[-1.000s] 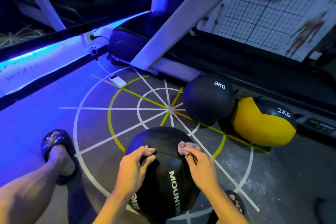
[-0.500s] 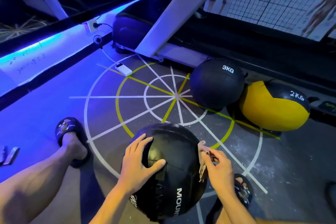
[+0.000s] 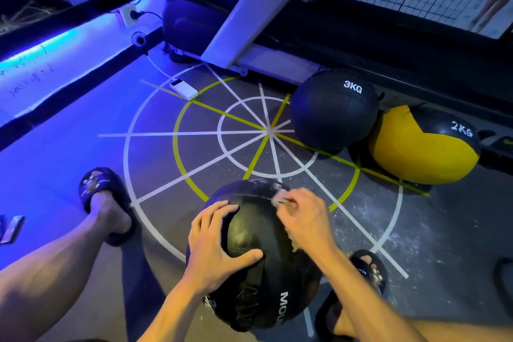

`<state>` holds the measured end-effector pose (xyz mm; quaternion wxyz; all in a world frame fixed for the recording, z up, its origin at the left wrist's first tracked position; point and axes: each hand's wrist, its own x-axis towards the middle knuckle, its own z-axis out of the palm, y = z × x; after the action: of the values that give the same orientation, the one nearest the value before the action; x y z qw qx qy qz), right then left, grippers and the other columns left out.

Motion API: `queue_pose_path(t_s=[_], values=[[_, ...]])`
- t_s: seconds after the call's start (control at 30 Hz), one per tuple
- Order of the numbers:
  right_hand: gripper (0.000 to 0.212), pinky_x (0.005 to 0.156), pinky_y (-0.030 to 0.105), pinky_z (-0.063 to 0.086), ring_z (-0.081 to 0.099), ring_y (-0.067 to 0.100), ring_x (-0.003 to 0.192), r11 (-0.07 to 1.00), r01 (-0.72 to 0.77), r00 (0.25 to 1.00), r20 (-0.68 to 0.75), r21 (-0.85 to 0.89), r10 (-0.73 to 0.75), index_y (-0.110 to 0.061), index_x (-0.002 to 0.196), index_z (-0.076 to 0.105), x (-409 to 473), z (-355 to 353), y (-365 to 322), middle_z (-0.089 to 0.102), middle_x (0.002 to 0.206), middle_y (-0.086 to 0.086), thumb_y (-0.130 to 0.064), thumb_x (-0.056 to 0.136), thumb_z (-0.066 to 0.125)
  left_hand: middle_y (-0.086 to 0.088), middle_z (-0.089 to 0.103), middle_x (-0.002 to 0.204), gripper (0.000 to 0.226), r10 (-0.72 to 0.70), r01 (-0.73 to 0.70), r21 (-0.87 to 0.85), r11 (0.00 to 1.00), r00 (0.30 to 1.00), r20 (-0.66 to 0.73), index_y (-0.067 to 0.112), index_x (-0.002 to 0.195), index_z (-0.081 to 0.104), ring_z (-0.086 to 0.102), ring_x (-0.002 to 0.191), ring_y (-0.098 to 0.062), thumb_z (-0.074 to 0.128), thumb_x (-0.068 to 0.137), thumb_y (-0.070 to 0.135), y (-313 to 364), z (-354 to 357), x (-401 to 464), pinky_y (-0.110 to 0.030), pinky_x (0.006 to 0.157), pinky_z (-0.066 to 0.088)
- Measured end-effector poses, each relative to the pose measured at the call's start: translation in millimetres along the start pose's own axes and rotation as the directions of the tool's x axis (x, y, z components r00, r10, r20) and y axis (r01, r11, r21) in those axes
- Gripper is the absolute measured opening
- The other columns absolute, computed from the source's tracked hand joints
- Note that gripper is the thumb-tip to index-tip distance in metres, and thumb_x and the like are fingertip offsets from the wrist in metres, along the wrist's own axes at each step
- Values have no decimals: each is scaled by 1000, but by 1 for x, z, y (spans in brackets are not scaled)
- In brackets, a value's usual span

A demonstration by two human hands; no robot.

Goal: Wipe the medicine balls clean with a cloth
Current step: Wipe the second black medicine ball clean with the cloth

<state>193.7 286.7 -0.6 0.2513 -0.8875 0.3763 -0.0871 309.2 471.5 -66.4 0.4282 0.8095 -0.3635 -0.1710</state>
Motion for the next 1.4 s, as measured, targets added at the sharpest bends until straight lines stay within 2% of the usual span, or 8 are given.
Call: queue_pose_path(t_s=[0.13, 0.33, 0.5, 0.7, 0.8, 0.97, 1.23, 1.4], values=[[26, 58, 15, 37, 50, 8, 64, 986, -160, 987, -6, 38, 160, -30, 68, 55, -12, -14, 27, 57, 70, -10, -21, 87, 70, 33, 30, 148, 96, 13, -13, 13, 1000, 1000, -9, 48, 138, 46, 21, 143, -4, 74, 55, 87, 5, 7, -3, -45, 117, 25], [13, 69, 38, 50, 57, 16, 75, 995, 89, 991, 102, -39, -85, -22, 79, 64, 27, 14, -32, 62, 80, -5, -27, 91, 64, 30, 30, 150, 95, 16, -16, 8, 1000, 1000, 19, 48, 141, 44, 19, 145, -6, 69, 60, 90, 5, 7, -2, -49, 119, 24], [24, 55, 13, 38, 57, 2, 62, 997, -48, 978, 201, -52, 58, -35, 72, 65, 15, -25, 3, 59, 69, -22, -16, 86, 70, 31, 30, 149, 94, 11, -11, -28, 1000, 1000, 20, 48, 139, 46, 17, 144, -1, 74, 58, 87, 3, 4, -1, -43, 117, 23], [15, 59, 32, 42, 58, 15, 68, 992, 33, 985, 172, -119, -12, -20, 74, 64, 31, -6, -20, 62, 67, -4, -26, 86, 70, 28, 31, 149, 95, 25, -25, -7, 1000, 1000, 15, 46, 140, 48, 17, 144, -2, 69, 59, 90, 7, 8, -1, -39, 116, 19], [11, 65, 31, 46, 60, 14, 73, 986, 94, 970, 236, -140, -59, -22, 81, 66, 43, -1, -33, 65, 75, -5, -27, 91, 68, 29, 30, 150, 93, 17, -17, -15, 1000, 1000, 23, 47, 140, 47, 16, 145, -3, 71, 60, 88, 4, 6, 2, -40, 117, 18], [23, 55, 27, 42, 57, 9, 66, 960, -81, 936, 311, -267, 165, -21, 63, 58, 36, -40, 11, 62, 64, -3, -19, 82, 72, 31, 31, 148, 92, 24, -24, -10, 1000, 1000, 10, 48, 138, 48, 18, 144, -2, 72, 58, 88, 6, 9, 1, -39, 116, 19], [19, 63, 32, 44, 58, 18, 73, 986, 34, 969, 248, -165, 8, -17, 74, 64, 50, -7, -36, 63, 71, -1, -27, 89, 69, 32, 30, 149, 91, 35, -35, 1, 999, 999, 19, 51, 139, 46, 18, 144, -3, 67, 60, 92, 8, 11, 0, -38, 116, 17], [23, 62, 31, 49, 64, 19, 75, 957, -42, 926, 348, -287, 145, -21, 67, 59, 48, -34, -8, 63, 68, -2, -26, 83, 74, 32, 32, 148, 91, 48, -48, -2, 999, 999, 25, 50, 137, 50, 20, 144, -4, 73, 57, 88, 8, 11, 1, -39, 117, 20]])
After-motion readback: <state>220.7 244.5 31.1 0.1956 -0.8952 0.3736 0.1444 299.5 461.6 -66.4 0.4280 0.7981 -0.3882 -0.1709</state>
